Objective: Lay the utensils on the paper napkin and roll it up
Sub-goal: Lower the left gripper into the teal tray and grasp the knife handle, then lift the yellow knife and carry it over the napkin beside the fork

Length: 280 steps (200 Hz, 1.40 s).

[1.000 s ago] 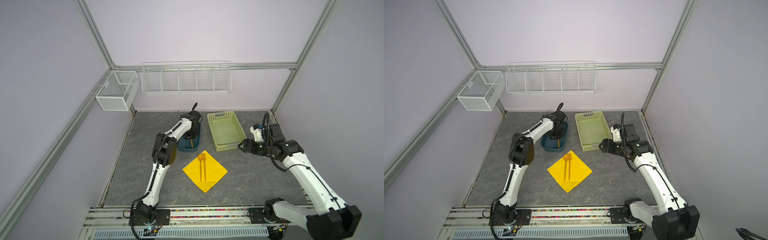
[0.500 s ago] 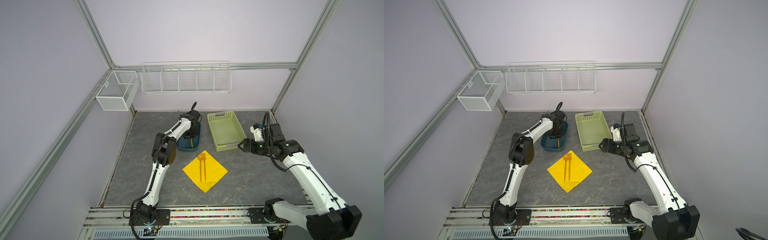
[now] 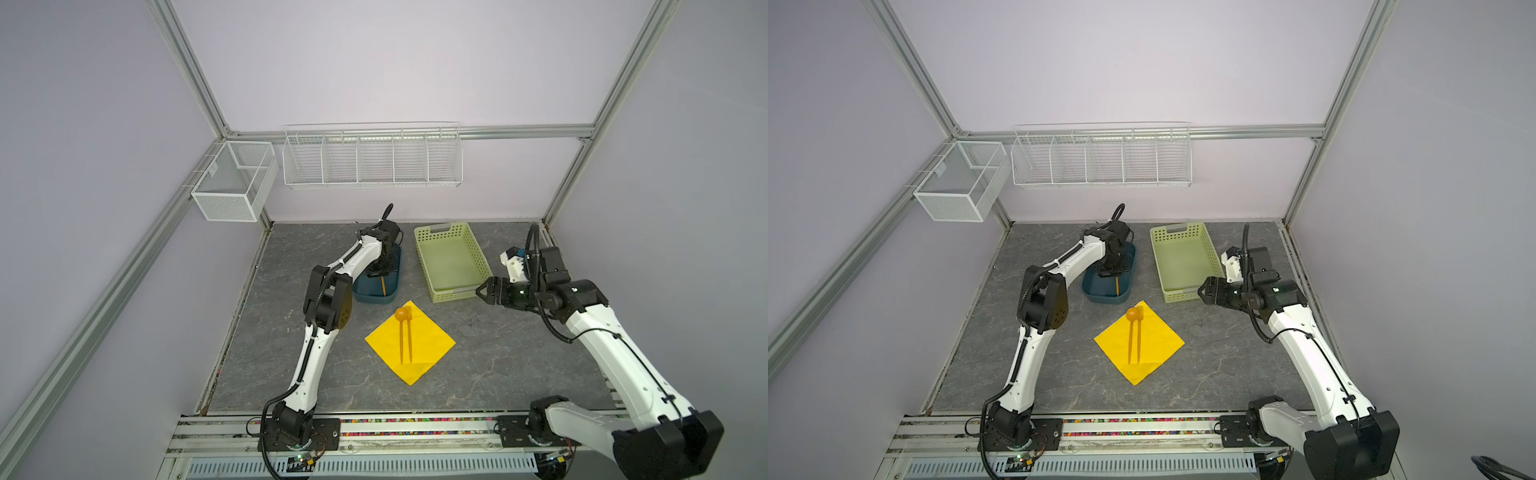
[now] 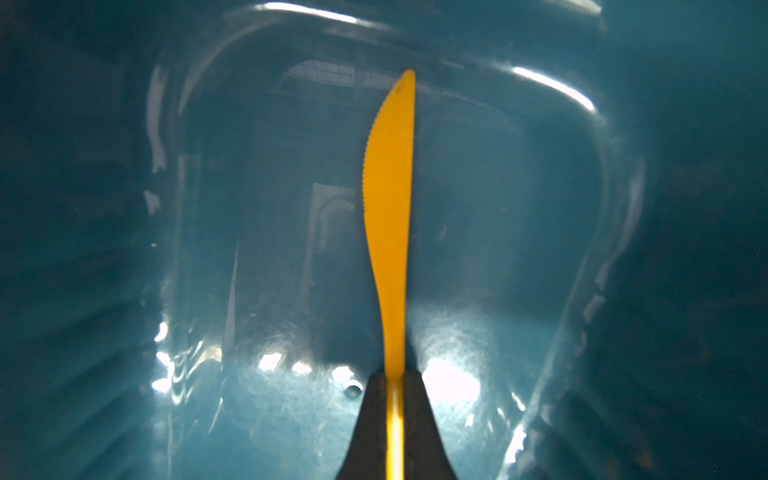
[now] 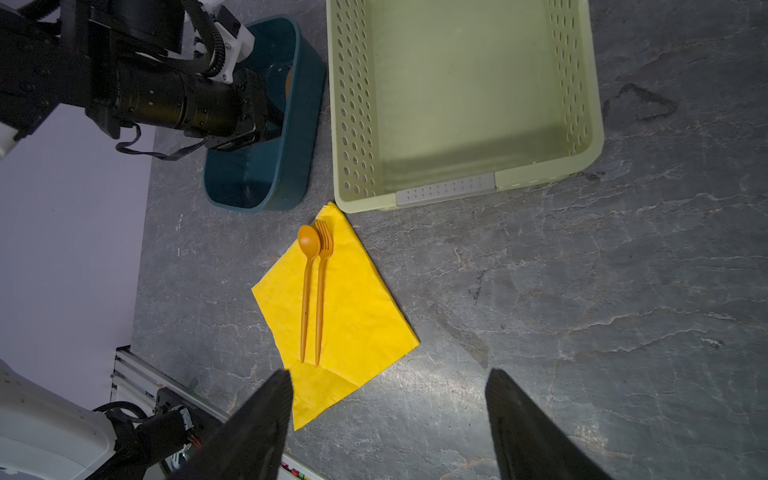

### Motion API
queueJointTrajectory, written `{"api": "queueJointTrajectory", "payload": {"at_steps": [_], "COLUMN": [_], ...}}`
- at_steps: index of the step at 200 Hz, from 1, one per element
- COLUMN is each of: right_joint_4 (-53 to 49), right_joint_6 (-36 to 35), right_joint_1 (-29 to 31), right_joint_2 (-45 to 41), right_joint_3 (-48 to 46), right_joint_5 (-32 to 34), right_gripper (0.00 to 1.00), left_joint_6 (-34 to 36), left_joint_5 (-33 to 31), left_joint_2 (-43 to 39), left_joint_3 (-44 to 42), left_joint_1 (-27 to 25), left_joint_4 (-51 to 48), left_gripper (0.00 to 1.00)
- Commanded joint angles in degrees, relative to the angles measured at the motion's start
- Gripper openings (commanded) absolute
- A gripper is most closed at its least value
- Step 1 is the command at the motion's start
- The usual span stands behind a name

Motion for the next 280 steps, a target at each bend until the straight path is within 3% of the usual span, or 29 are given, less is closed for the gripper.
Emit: {"api": "queueJointTrajectory", "payload": {"at_steps": [1, 137, 280], "right_joint_4": [-0.4, 1.4, 1.5], "right_joint_6": [-0.1, -0.8, -1.7], "right_joint_1": [0.2, 0.2, 0.2], "right_joint_2": [-1.1, -4.3, -7.4], "right_joint_3": [1.2, 0.5, -1.1], "right_joint_5": [-0.7, -3.3, -3.4], "right_gripper": [0.77, 0.77, 0.78], "left_joint_6": [1.2, 2.0, -0.7], "left_joint_5": [-0.1, -0.7, 0.2], "left_joint_2": [-0.5, -10.7, -31.1], "left_joint_3": [-1.9, -8.4, -22.3], "left_joint_1": [0.3, 0.3, -3.3], "left_joint_4": [0.4, 2.9, 3.7], "left_gripper": [0.01, 0.0, 0.0]}}
